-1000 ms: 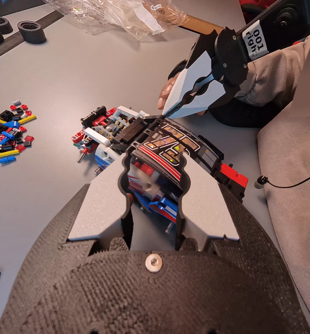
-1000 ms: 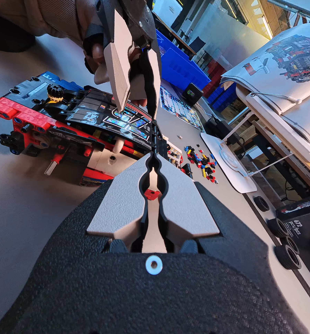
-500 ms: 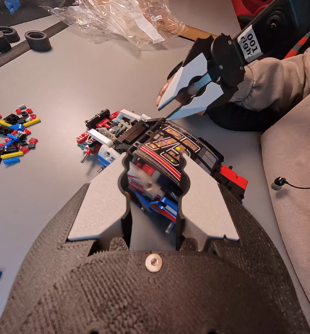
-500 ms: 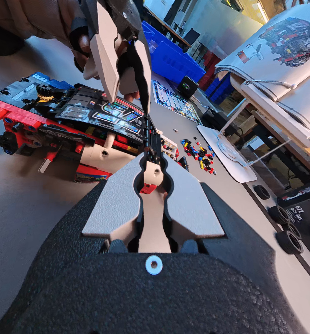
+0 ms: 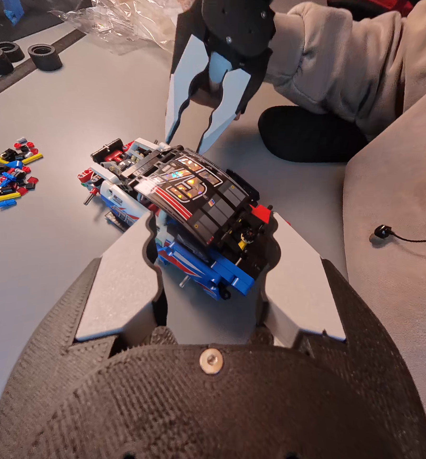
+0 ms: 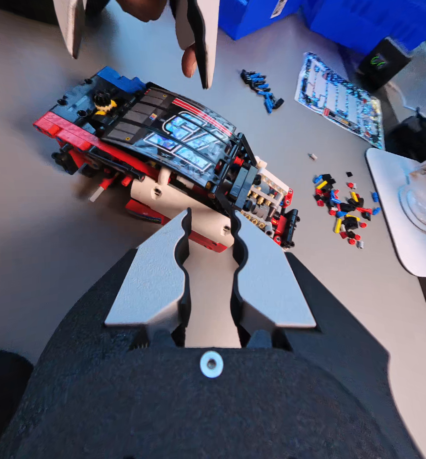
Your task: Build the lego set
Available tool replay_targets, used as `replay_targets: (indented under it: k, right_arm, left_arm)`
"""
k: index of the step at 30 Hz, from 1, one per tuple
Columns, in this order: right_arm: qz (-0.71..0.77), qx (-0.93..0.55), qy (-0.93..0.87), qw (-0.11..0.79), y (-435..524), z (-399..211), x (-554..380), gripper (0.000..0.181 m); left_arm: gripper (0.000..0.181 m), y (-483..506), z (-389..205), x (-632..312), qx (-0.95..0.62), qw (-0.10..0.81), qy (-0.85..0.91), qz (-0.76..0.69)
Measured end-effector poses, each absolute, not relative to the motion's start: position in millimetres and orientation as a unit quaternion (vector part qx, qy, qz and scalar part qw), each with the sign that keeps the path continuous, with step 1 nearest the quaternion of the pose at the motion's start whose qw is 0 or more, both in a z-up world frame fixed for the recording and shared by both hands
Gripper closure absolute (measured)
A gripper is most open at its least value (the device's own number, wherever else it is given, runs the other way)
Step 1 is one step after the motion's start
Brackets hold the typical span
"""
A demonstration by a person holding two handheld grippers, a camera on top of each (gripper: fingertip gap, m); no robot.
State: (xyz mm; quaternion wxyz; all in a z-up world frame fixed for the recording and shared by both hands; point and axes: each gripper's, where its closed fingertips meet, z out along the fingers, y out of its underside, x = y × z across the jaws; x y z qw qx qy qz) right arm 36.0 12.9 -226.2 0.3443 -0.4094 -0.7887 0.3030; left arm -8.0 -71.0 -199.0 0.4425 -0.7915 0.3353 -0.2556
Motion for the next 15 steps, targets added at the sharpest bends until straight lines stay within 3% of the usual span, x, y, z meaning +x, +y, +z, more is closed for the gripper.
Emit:
replay_targets:
  k: [4, 7, 15]
  right_arm:
    - [0.294, -0.395, -0.831, 0.261, 15.8, -227.6, 25.6, 0.150]
    - [0.316, -0.408, -0.829, 0.215, 12.5, -227.6, 20.3, 0.165]
    - [0.289, -0.566, -0.713, 0.297, 10.5, -227.4, 33.5, 0.166]
  left_arm:
    - [0.093, -82.4, -202.6, -15.0, -0.792, 0.461, 0.329, -0.230]
    - [0.093, -81.7, -209.3, -20.4, -0.792, 0.465, 0.316, -0.237]
    - [0.092, -73.4, -199.3, -40.7, -0.780, 0.502, 0.300, -0.223]
